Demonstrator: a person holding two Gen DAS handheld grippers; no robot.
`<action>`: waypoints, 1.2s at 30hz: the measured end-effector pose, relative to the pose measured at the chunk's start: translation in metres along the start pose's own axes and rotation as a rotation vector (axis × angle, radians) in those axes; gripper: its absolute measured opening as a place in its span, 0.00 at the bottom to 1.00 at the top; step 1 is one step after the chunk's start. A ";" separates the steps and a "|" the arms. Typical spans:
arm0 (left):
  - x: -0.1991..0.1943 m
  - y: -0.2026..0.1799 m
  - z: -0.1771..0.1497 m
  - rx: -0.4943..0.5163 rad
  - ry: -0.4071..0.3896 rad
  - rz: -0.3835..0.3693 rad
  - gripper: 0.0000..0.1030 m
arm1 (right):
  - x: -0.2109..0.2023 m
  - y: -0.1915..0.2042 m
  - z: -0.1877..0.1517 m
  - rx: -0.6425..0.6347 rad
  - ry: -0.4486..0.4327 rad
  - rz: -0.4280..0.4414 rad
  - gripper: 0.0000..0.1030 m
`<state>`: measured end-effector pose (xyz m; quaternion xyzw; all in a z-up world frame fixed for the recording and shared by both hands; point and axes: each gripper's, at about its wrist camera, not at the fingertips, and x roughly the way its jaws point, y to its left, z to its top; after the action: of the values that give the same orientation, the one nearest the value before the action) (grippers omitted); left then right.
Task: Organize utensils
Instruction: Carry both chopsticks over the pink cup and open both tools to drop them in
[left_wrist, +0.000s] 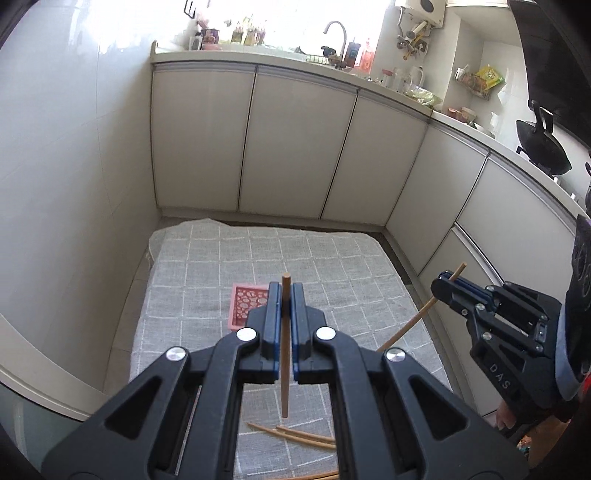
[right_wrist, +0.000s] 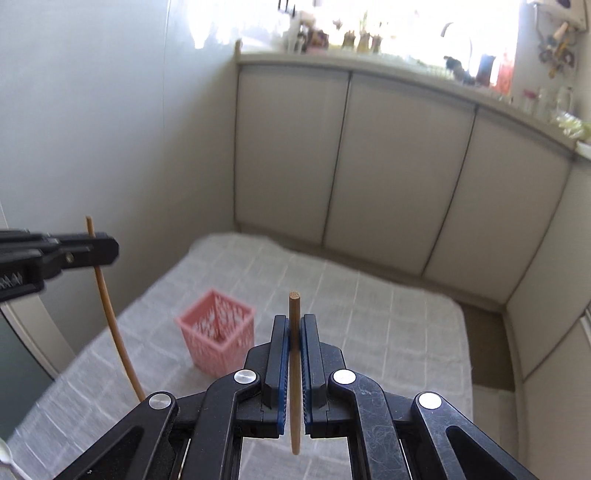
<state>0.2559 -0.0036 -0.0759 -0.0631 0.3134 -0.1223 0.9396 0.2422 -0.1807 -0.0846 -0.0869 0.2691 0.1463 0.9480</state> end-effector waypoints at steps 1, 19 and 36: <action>-0.003 -0.001 0.007 0.014 -0.016 0.009 0.05 | -0.006 0.000 0.010 0.007 -0.019 0.002 0.02; 0.031 0.006 0.064 0.097 -0.162 0.099 0.05 | 0.036 -0.006 0.093 0.229 -0.125 0.124 0.03; 0.123 0.020 0.041 0.125 0.095 0.109 0.05 | 0.137 -0.029 0.054 0.384 0.007 0.173 0.03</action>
<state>0.3796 -0.0161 -0.1174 0.0185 0.3523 -0.0932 0.9311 0.3894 -0.1627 -0.1101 0.1180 0.3018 0.1728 0.9301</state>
